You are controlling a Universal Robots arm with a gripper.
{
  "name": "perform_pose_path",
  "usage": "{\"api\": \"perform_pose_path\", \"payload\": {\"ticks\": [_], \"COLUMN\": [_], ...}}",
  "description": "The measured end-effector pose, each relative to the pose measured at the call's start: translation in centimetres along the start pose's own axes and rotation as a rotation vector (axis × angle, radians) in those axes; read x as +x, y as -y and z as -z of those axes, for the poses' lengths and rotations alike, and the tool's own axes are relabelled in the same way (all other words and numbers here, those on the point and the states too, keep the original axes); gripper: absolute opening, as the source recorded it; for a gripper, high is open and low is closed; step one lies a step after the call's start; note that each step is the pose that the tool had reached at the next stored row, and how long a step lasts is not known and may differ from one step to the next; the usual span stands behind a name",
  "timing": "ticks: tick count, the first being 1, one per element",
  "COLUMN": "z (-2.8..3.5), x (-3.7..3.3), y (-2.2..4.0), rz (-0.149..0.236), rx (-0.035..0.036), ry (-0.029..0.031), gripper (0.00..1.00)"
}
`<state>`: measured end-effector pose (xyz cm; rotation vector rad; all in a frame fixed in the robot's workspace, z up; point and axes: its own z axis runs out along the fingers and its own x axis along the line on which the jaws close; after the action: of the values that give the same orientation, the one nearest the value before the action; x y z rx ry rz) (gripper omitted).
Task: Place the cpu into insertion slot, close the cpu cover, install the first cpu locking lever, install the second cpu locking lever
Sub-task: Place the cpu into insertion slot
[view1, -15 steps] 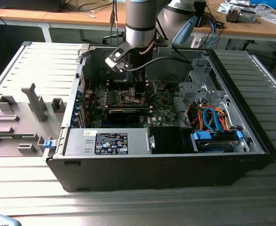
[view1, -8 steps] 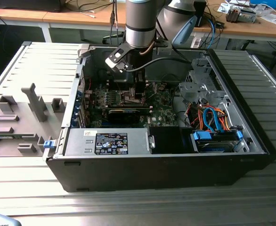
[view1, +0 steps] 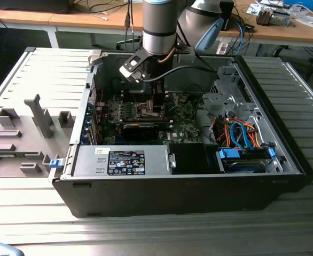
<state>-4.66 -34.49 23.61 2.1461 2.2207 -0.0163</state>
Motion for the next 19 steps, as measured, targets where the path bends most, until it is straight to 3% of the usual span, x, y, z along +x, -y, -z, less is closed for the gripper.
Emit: {"api": "perform_pose_path", "payload": {"ticks": [19], "z": [-0.49], "x": [0.02], "y": [0.01], "rz": [0.000], "rx": [-0.0001], "ry": [0.0000], "gripper": [0.55]}}
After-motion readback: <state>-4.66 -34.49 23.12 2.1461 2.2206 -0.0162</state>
